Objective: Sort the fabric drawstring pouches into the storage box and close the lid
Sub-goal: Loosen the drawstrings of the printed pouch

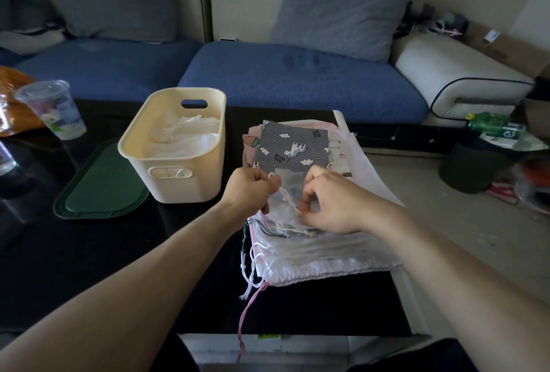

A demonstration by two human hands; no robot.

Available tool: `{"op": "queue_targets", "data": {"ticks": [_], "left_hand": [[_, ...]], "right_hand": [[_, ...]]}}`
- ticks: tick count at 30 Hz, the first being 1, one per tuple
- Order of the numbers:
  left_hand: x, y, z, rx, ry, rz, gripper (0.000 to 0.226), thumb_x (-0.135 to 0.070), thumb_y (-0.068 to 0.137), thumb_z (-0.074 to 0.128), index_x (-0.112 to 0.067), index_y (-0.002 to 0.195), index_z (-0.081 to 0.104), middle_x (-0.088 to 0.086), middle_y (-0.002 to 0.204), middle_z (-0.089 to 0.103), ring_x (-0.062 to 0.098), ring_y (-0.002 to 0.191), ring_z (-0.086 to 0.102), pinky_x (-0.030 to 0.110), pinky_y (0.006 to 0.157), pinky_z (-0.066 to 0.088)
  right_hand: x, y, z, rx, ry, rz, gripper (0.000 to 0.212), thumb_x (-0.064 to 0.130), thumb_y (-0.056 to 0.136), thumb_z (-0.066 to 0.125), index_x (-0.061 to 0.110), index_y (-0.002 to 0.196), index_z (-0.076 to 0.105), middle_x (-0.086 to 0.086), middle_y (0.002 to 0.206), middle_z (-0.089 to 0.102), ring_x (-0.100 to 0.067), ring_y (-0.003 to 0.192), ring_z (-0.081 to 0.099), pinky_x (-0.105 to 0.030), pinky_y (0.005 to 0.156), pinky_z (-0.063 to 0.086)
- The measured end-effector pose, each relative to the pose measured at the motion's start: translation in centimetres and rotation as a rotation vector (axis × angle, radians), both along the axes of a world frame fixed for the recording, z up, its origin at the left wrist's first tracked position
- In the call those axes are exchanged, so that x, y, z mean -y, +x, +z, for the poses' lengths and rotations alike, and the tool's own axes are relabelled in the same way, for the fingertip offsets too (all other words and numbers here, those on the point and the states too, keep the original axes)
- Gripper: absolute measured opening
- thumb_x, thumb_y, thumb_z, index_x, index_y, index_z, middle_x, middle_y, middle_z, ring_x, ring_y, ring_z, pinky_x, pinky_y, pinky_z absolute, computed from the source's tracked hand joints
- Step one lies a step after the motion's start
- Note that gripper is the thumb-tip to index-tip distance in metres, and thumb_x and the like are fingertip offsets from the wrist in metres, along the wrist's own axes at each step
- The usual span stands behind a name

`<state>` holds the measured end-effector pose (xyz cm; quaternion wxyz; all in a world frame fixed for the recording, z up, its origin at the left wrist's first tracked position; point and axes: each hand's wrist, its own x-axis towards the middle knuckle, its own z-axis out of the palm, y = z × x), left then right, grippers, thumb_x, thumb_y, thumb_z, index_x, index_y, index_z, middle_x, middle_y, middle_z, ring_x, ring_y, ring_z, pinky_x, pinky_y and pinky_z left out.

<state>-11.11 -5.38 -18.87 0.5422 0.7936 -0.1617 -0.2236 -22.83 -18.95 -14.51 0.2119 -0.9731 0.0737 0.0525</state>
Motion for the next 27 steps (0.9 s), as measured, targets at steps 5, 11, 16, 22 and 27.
{"op": "queue_targets", "data": {"ticks": [5, 11, 16, 22, 27], "left_hand": [[1.0, 0.5, -0.4, 0.108, 0.061, 0.018, 0.027, -0.02, 0.094, 0.062, 0.003, 0.081, 0.065, 0.006, 0.048, 0.056, 0.003, 0.035, 0.044, 0.023, 0.051, 0.037], [2.3, 0.8, -0.8, 0.289, 0.067, 0.049, 0.019, -0.014, 0.088, 0.067, 0.0, 0.075, 0.066, 0.005, 0.065, 0.062, 0.019, 0.064, 0.057, 0.024, 0.059, 0.05], [2.3, 0.8, -0.7, 0.437, 0.089, 0.01, 0.018, -0.011, 0.085, 0.07, -0.001, 0.071, 0.064, 0.013, 0.067, 0.068, 0.031, 0.071, 0.067, 0.036, 0.068, 0.057], [2.8, 0.6, -1.1, 0.488, 0.093, 0.02, 0.021, -0.01, 0.083, 0.07, -0.001, 0.067, 0.06, 0.014, 0.064, 0.066, 0.032, 0.068, 0.065, 0.04, 0.066, 0.057], [2.7, 0.7, -1.0, 0.481, 0.105, 0.013, 0.022, -0.009, 0.082, 0.07, -0.001, 0.066, 0.058, 0.007, 0.062, 0.061, 0.03, 0.068, 0.061, 0.036, 0.066, 0.055]], "right_hand": [[-0.5, 0.1, 0.3, -0.115, -0.06, 0.013, 0.016, 0.028, 0.085, 0.077, 0.013, 0.083, 0.072, 0.002, 0.109, 0.047, -0.017, 0.099, 0.054, -0.04, 0.089, 0.05], [-0.1, 0.0, 0.0, -0.115, -0.086, 0.059, 0.011, 0.022, 0.085, 0.075, 0.017, 0.078, 0.069, 0.007, 0.095, 0.045, -0.013, 0.088, 0.05, -0.036, 0.082, 0.048], [0.2, -0.5, 0.1, -0.16, -0.06, 0.116, 0.022, 0.033, 0.083, 0.079, 0.027, 0.071, 0.062, 0.009, 0.093, 0.045, -0.003, 0.08, 0.045, -0.034, 0.082, 0.046], [-0.1, -0.5, 0.2, -0.179, -0.099, 0.148, 0.019, 0.033, 0.083, 0.078, 0.02, 0.076, 0.066, 0.01, 0.09, 0.044, -0.01, 0.083, 0.048, -0.039, 0.086, 0.048], [-0.2, -0.3, 0.1, -0.172, -0.081, 0.195, 0.018, 0.029, 0.082, 0.078, 0.014, 0.077, 0.069, 0.007, 0.091, 0.048, -0.014, 0.086, 0.053, -0.041, 0.083, 0.049]]}}
